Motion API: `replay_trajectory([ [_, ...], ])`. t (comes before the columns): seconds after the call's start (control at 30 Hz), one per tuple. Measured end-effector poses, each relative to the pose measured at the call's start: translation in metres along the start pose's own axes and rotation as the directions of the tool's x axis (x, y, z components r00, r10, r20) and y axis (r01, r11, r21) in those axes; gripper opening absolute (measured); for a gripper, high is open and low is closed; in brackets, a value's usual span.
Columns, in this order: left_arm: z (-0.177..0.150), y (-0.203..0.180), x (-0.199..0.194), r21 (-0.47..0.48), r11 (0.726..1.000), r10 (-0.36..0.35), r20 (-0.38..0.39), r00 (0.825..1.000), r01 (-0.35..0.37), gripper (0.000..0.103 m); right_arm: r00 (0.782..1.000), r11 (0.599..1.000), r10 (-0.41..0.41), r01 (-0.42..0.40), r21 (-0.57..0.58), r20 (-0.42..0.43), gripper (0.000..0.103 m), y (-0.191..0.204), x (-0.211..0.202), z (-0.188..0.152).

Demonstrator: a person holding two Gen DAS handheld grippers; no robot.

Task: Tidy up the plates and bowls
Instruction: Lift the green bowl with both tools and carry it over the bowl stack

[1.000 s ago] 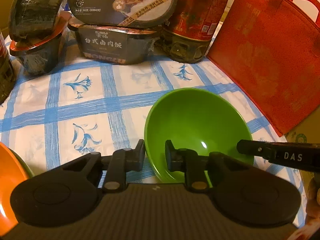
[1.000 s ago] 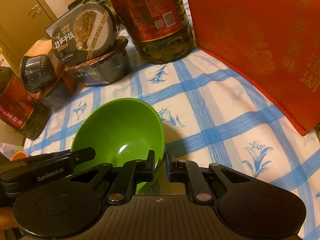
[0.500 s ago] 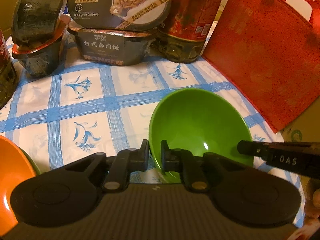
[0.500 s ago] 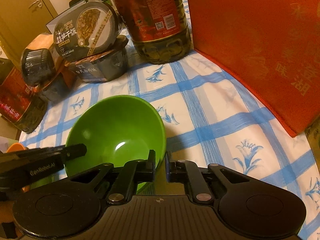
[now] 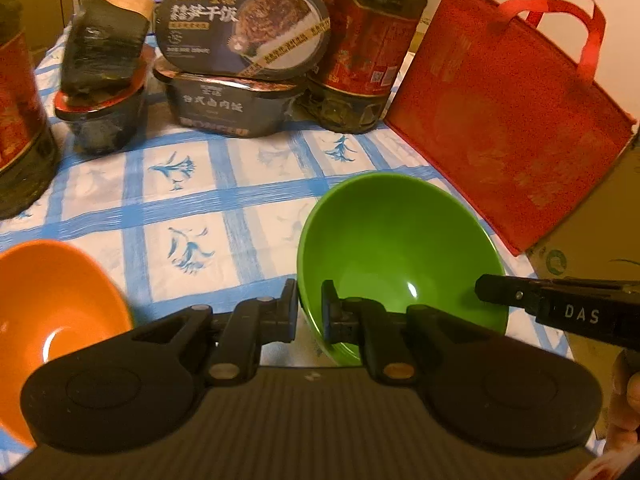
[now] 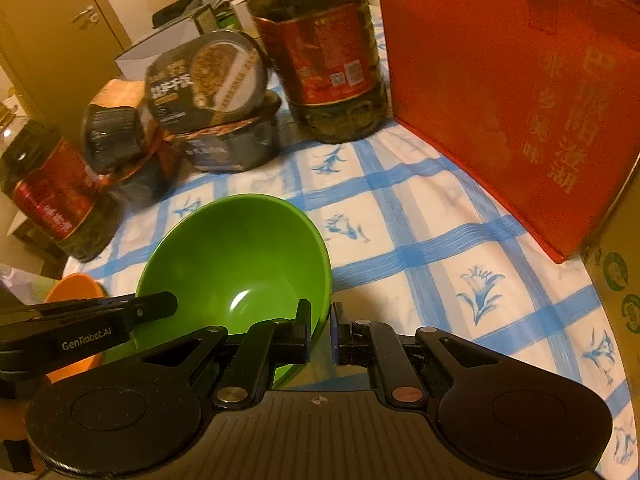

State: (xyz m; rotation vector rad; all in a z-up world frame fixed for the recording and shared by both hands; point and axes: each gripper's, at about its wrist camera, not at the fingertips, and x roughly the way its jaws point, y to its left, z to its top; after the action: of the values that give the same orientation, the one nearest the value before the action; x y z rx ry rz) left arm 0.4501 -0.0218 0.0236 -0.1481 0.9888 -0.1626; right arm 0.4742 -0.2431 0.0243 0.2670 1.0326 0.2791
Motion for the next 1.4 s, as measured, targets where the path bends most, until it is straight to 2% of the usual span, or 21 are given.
replay_trajectory([
  [0.2, -0.010, 0.014, -0.038, -0.031, 0.999, 0.006, 0.014, 1.000, -0.006, 0.010, 1.000, 0.999, 0.018, -0.018, -0.029, 0.009, 0.009, 0.030, -0.024, -0.007],
  [0.4, -0.024, 0.046, -0.074, -0.076, 0.997, 0.022, 0.033, 0.999, -0.019, 0.010, 0.998, 0.996, 0.054, -0.053, -0.068, 0.012, 0.009, 0.068, -0.039, -0.011],
  [0.77, -0.032, 0.111, -0.135, -0.121, 0.988, 0.110, 0.081, 0.991, -0.099, 0.010, 0.990, 0.979, 0.139, -0.135, -0.152, 0.013, 0.009, 0.151, -0.044, -0.013],
  [1.07, -0.039, 0.158, -0.135, -0.159, 0.972, 0.186, 0.072, 0.980, -0.173, 0.010, 0.984, 0.965, 0.176, -0.178, -0.190, -0.028, 0.009, 0.198, -0.003, -0.018],
  [1.4, -0.049, 0.186, -0.107, -0.181, 0.965, 0.202, 0.040, 0.979, -0.192, 0.010, 0.981, 0.961, 0.178, -0.189, -0.201, -0.071, 0.009, 0.209, 0.043, -0.024],
])
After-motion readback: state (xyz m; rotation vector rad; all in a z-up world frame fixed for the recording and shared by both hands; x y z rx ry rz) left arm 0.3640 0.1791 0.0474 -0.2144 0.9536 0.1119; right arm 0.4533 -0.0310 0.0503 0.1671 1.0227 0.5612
